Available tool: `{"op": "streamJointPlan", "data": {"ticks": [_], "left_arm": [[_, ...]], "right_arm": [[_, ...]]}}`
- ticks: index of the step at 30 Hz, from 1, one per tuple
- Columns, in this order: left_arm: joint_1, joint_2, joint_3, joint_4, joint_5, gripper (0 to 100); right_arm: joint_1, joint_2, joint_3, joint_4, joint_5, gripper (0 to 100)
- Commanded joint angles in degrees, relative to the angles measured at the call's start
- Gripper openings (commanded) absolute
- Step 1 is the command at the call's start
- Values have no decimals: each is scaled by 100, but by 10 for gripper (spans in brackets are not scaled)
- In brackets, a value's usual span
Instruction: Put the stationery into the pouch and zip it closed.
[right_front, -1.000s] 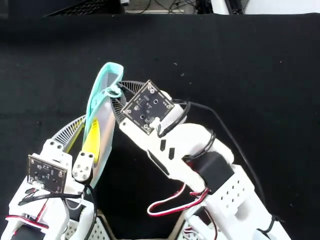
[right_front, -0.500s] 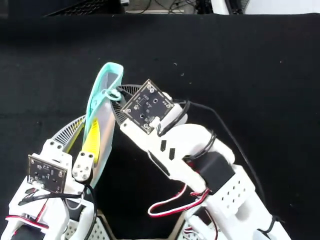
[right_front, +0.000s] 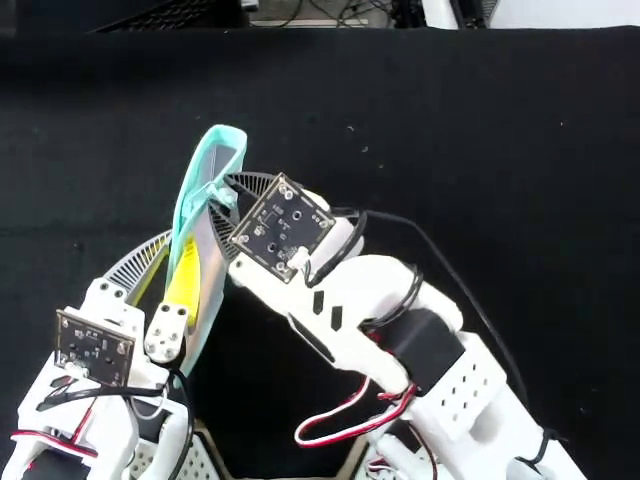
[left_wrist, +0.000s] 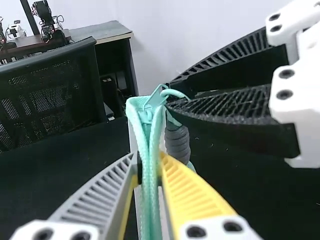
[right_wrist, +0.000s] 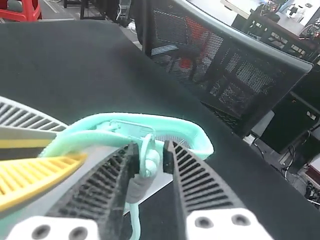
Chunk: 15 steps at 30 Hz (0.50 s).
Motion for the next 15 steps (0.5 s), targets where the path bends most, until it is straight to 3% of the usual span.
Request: {"op": "streamJointPlan", "data": {"ticks": [1,5,15], "left_arm": [[31,-18,-189,-18,-62,27],[31,-18,-189,-18,-62,27],[31,-18,-189,-18,-62,27]], "right_arm": [[-18,-13,-110,-26,18,90],[97,-22,-127,-26,26,9],[527,-22,-136,-273,9,13]]}}
